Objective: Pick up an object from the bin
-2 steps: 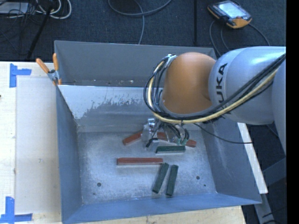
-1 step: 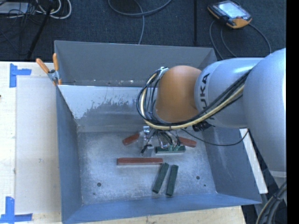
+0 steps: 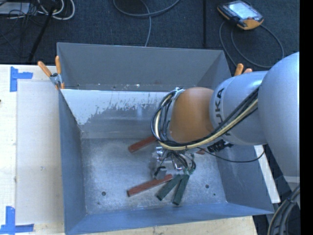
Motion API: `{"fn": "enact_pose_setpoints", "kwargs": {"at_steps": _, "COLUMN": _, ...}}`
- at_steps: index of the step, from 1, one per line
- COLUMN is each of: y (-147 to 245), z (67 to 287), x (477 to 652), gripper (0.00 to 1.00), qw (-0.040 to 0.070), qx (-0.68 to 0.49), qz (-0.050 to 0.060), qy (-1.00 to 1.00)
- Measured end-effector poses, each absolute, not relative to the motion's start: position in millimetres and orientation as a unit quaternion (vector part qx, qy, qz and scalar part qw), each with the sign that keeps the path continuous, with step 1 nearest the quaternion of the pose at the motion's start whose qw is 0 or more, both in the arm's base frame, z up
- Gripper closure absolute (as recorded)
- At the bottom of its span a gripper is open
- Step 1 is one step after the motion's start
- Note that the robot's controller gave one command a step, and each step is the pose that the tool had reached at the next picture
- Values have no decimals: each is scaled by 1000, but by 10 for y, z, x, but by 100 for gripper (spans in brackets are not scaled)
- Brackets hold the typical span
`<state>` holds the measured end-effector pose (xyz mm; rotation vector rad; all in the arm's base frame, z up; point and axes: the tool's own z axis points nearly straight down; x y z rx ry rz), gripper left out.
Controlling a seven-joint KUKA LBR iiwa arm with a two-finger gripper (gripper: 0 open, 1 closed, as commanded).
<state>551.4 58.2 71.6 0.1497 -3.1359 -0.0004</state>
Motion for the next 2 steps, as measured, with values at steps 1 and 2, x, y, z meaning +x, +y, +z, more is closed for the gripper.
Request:
{"fn": "enact_pose_setpoints", "kwargs": {"at_steps": 1, "y": 603, "z": 1104, "x": 5463, "gripper": 100, "qw": 6, "qx": 56, "qz": 0, "qy": -998}}
{"fn": "enact_pose_setpoints", "kwargs": {"at_steps": 2, "y": 589, "z": 1367, "x": 5677, "gripper": 100, "qw": -6, "qx": 70, "qz": 0, "qy": -998}}
